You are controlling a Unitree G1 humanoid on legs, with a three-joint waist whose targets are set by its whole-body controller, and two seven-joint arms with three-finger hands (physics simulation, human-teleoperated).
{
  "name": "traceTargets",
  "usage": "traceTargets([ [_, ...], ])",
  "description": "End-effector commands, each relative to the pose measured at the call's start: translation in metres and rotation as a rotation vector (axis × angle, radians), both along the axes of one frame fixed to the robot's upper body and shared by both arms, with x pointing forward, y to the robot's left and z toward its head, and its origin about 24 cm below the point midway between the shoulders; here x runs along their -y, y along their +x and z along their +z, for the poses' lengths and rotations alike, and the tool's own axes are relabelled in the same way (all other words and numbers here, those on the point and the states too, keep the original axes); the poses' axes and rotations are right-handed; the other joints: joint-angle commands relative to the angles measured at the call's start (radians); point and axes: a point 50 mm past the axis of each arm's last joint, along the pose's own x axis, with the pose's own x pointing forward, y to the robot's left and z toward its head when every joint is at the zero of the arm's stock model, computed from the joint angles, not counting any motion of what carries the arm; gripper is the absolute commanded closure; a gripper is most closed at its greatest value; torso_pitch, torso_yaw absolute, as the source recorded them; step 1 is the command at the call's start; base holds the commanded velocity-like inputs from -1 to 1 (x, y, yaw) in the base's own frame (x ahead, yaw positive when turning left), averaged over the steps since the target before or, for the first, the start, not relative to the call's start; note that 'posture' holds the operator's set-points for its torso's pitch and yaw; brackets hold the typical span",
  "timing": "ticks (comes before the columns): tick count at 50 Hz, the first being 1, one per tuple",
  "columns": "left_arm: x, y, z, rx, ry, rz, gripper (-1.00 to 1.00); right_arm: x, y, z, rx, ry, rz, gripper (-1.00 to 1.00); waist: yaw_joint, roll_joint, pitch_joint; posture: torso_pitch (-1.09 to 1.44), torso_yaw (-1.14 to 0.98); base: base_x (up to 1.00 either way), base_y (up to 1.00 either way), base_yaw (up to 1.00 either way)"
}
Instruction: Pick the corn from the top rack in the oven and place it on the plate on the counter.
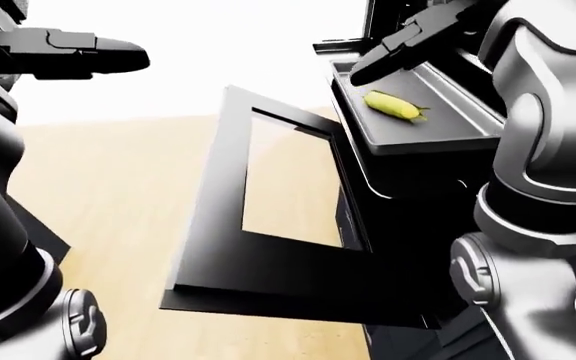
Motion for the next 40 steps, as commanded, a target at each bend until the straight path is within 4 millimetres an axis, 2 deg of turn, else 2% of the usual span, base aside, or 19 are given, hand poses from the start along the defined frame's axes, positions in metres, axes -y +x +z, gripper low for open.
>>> traceTargets([
  [1,0.005,-0.008,0.013,0.079,0.021,-0.018,-1.00,0.006,-0.008,0.015,0.077,0.018,-0.024,-1.00,-0.007,0.004,-0.015,0.00,0.00,0.15,0.00,0.00],
  [4,0.004,-0.008,0.013,0.079,0.020,-0.016,-1.00,0.006,-0.008,0.015,0.081,0.003,-0.032,-1.00,0.006,-0.057,-0.019,0.00,0.00,0.15,0.00,0.00],
  [5,0.004,-0.008,0.012,0.078,0.021,-0.016,-1.00,0.006,-0.007,0.015,0.076,0.013,-0.034,-1.00,-0.001,-0.029,-0.012,0.00,0.00,0.15,0.00,0.00],
  [6,0.004,-0.008,0.012,0.079,0.022,-0.016,-1.00,0.006,-0.008,0.015,0.081,0.006,-0.032,-1.00,0.006,-0.042,-0.012,0.00,0.00,0.12,0.00,0.00],
  [7,0.005,-0.008,0.012,0.078,0.022,-0.017,-1.00,0.007,-0.007,0.015,0.079,0.007,-0.051,-1.00,0.004,-0.036,0.008,0.00,0.00,0.00,0.00,0.00],
  [9,0.005,-0.007,0.012,0.078,0.021,-0.016,-1.00,0.006,-0.007,0.015,0.078,0.013,-0.049,-1.00,0.002,-0.023,-0.008,0.00,0.00,0.00,0.00,0.00],
  [10,0.005,-0.007,0.012,0.079,0.021,-0.018,-1.00,0.007,-0.006,0.015,0.076,0.021,-0.054,-1.00,0.000,-0.014,-0.004,0.00,0.00,0.00,0.00,0.00],
  [11,0.005,-0.007,0.013,0.079,0.022,-0.017,-1.00,0.006,-0.006,0.015,0.077,0.010,-0.050,-1.00,-0.004,-0.001,-0.001,0.00,0.00,0.00,0.00,0.00],
  [13,0.005,-0.008,0.013,0.078,0.022,-0.016,-1.00,0.006,-0.006,0.014,0.072,0.017,-0.047,-1.00,-0.018,0.036,-0.011,0.00,0.00,0.00,0.00,0.00],
  [14,0.005,-0.008,0.013,0.079,0.022,-0.016,-1.00,0.006,-0.007,0.014,0.075,0.011,-0.045,-1.00,-0.014,0.016,0.004,0.00,0.00,0.00,0.00,0.00],
  [16,0.005,-0.008,0.013,0.080,0.021,-0.016,-1.00,0.005,-0.007,0.014,0.075,0.000,-0.045,-1.00,-0.017,0.020,-0.007,0.00,0.00,0.00,0.00,0.00],
  [18,0.005,-0.008,0.014,0.079,0.020,-0.018,-1.00,0.005,-0.007,0.015,0.082,-0.013,-0.047,-1.00,-0.017,0.017,-0.009,0.00,0.00,0.00,0.00,0.00],
  [19,0.005,-0.007,0.013,0.078,0.021,-0.018,-1.00,0.004,-0.008,0.016,0.085,-0.002,-0.028,-1.00,-0.015,0.021,-0.032,0.00,0.00,0.00,0.05,0.00],
  [20,0.005,-0.007,0.013,0.079,0.022,-0.018,-1.00,0.004,-0.008,0.016,0.085,-0.005,-0.037,-1.00,-0.009,0.016,-0.032,0.00,0.00,0.00,0.07,0.00],
  [22,0.005,-0.007,0.013,0.080,0.022,-0.019,-1.00,0.006,-0.007,0.016,0.087,-0.006,-0.057,-1.00,-0.004,0.014,-0.031,0.00,0.00,0.00,0.08,0.00],
  [23,0.006,-0.007,0.014,0.081,0.021,-0.021,-1.00,0.006,-0.006,0.015,0.080,-0.003,-0.055,-1.00,-0.004,0.011,-0.011,0.00,0.00,0.00,0.00,0.00],
  [33,0.004,-0.006,0.013,0.081,0.023,-0.016,-1.00,0.004,-0.002,0.017,0.066,-0.024,-0.067,-1.00,-0.011,0.008,-0.014,0.00,0.00,0.00,0.00,0.00],
  [40,0.002,-0.008,0.013,0.084,0.023,-0.010,-1.00,-0.006,0.015,0.021,-0.011,-0.126,-0.093,-1.00,-0.014,0.013,-0.008,0.00,0.00,0.00,0.00,0.00],
])
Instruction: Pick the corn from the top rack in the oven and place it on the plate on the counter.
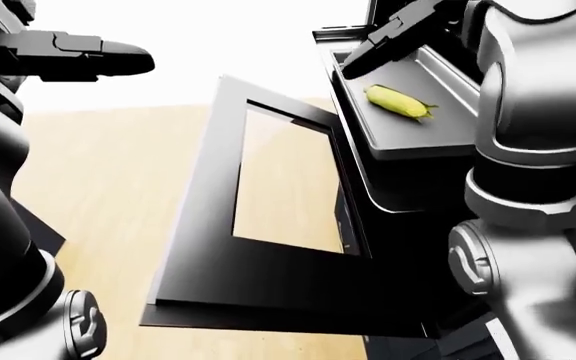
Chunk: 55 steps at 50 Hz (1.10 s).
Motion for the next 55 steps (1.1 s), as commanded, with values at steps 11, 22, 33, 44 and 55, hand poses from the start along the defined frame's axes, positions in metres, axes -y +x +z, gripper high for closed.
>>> traceTargets([
  [11,-0.002,-0.010,0.012,0.087,0.005,0.006,-1.00,-0.006,0.054,0.022,-0.103,-0.171,-0.127,-1.00,-0.009,0.023,-0.035,0.00,0.00,0.00,0.00,0.00],
  [22,-0.005,-0.011,0.014,0.092,0.002,0.008,-1.00,0.003,0.078,0.004,-0.202,-0.242,-0.183,-1.00,-0.011,0.036,-0.038,0.00,0.00,0.00,0.00,0.00],
  [33,-0.005,-0.014,0.015,0.091,0.006,0.011,-1.00,0.026,0.085,-0.019,-0.273,-0.381,-0.311,-1.00,-0.007,0.034,-0.040,0.00,0.00,0.00,0.00,0.00],
  [44,-0.005,-0.017,0.015,0.089,0.006,0.012,-1.00,0.027,0.090,-0.040,-0.338,-0.397,-0.336,-1.00,-0.005,0.032,-0.043,0.00,0.00,0.00,0.00,0.00],
  [55,-0.007,-0.015,0.013,0.085,0.003,0.016,-1.00,0.029,0.091,-0.050,-0.392,-0.429,-0.344,-1.00,-0.002,0.031,-0.045,0.00,0.00,0.00,0.00,0.00],
])
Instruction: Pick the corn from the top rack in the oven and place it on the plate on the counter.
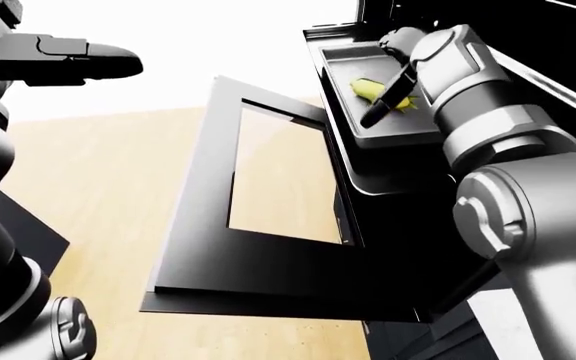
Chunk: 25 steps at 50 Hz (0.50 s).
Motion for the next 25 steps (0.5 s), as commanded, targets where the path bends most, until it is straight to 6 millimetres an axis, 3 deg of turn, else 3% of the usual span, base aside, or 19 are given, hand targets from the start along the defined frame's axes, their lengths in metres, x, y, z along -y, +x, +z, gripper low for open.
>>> traceTargets([
  [1,0.000,-0.008,0.013,0.080,0.015,0.008,-1.00,-0.003,-0.003,0.029,0.090,-0.044,0.013,-1.00,0.000,0.002,-0.031,0.00,0.00,0.00,0.00,0.00],
  [15,-0.003,-0.011,0.015,0.085,0.012,0.013,-1.00,0.005,-0.004,0.019,0.026,-0.095,-0.022,-0.98,0.001,0.001,-0.033,0.00,0.00,0.00,0.00,0.00],
  [16,-0.003,-0.011,0.014,0.085,0.009,0.013,-1.00,0.005,-0.004,0.019,0.019,-0.104,-0.021,-0.80,0.001,0.001,-0.033,0.00,0.00,0.00,0.00,0.00],
  [25,-0.006,-0.013,0.012,0.082,0.013,0.021,-1.00,0.006,-0.003,0.013,-0.011,-0.137,-0.018,-0.54,0.001,0.000,-0.032,0.00,0.00,0.00,0.00,0.00],
])
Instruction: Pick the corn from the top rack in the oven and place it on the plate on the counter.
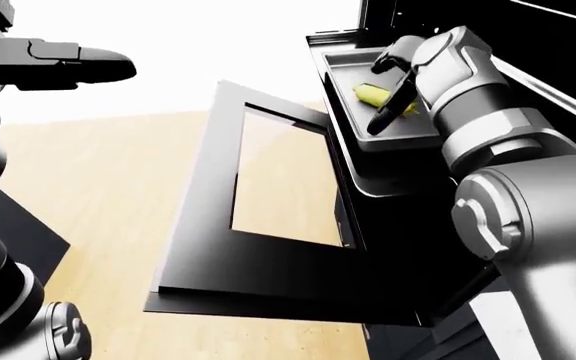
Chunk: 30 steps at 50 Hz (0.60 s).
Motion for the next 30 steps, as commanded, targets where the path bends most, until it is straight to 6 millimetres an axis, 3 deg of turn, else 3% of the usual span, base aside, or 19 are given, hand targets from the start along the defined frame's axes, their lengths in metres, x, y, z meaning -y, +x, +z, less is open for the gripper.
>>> traceTargets([
  [1,-0.0015,-0.0094,0.0133,0.079,0.011,0.014,-1.00,0.0022,-0.0016,0.0172,0.066,-0.043,-0.017,-0.53,-0.001,0.006,-0.022,0.00,0.00,0.00,0.00,0.00],
  [30,-0.0026,-0.0148,0.0155,0.088,0.013,0.020,-1.00,-0.0020,-0.0008,0.0165,0.053,-0.102,0.020,0.07,0.003,0.004,-0.027,0.00,0.00,0.00,0.00,0.00],
])
